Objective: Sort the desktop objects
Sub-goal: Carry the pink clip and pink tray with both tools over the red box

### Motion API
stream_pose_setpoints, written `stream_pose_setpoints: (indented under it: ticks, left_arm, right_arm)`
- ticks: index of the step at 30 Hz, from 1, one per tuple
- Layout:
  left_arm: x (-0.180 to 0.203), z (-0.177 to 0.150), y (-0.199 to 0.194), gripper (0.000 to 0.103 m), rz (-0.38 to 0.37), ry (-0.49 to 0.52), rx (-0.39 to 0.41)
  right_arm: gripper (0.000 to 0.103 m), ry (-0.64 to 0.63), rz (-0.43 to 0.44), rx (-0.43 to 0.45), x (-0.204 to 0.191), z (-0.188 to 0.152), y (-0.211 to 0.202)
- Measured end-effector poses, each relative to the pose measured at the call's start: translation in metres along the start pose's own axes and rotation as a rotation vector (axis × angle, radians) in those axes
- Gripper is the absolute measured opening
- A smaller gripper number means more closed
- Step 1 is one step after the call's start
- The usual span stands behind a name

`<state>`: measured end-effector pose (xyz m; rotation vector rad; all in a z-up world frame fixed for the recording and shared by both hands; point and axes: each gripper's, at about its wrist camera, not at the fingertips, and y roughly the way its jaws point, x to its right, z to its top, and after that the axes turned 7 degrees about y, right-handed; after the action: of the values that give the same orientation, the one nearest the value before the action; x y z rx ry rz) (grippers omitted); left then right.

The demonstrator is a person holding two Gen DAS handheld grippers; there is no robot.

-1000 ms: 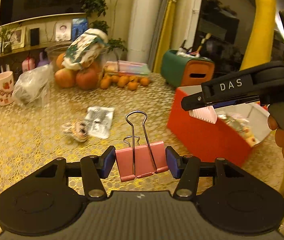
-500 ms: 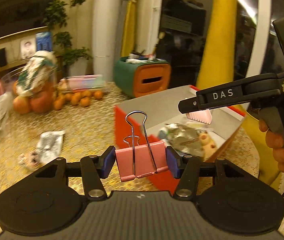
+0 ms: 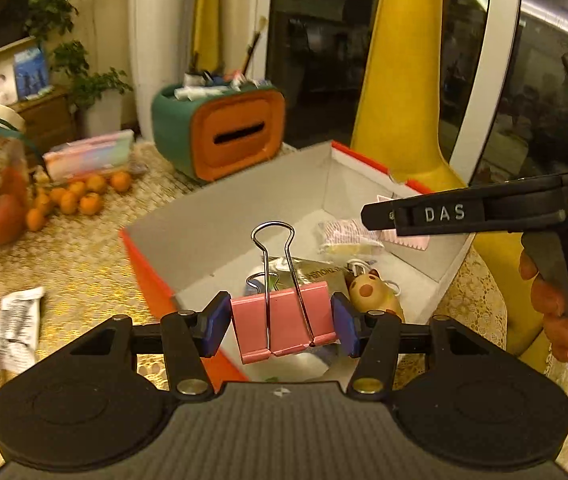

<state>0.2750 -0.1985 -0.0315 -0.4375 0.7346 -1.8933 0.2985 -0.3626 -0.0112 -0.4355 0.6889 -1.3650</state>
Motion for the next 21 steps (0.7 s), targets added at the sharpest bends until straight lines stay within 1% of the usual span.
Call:
stream_pose_setpoints:
  ticks: [5, 7, 10, 14, 21]
  left_arm:
    - [0.004, 0.009, 0.027, 0.054, -0.015, 0.030, -0.039]
    - [0.005, 0.010, 0.034, 0.054, -0.032, 0.027, -0.063]
    - [0.007, 0.009, 0.045, 0.054, -0.032, 0.038, -0.088]
    - [0.007, 0.007, 0.054, 0.054, -0.035, 0.033, -0.114]
    - [0.006, 0.008, 0.061, 0.054, -0.038, 0.045, -0.127]
  right_arm:
    - [0.052, 0.001, -0.036, -0.025, 0.012, -0.004, 0.017]
    - [0.052, 0.004, -0.039, -0.041, 0.015, -0.006, 0.025]
    - [0.052, 0.000, -0.049, -0.057, 0.017, -0.010, 0.033]
    - [0.052, -0.006, -0.057, -0.069, 0.019, -0.013, 0.039]
    - [0.052, -0.016, -0.062, -0.080, 0.023, -0.017, 0.044]
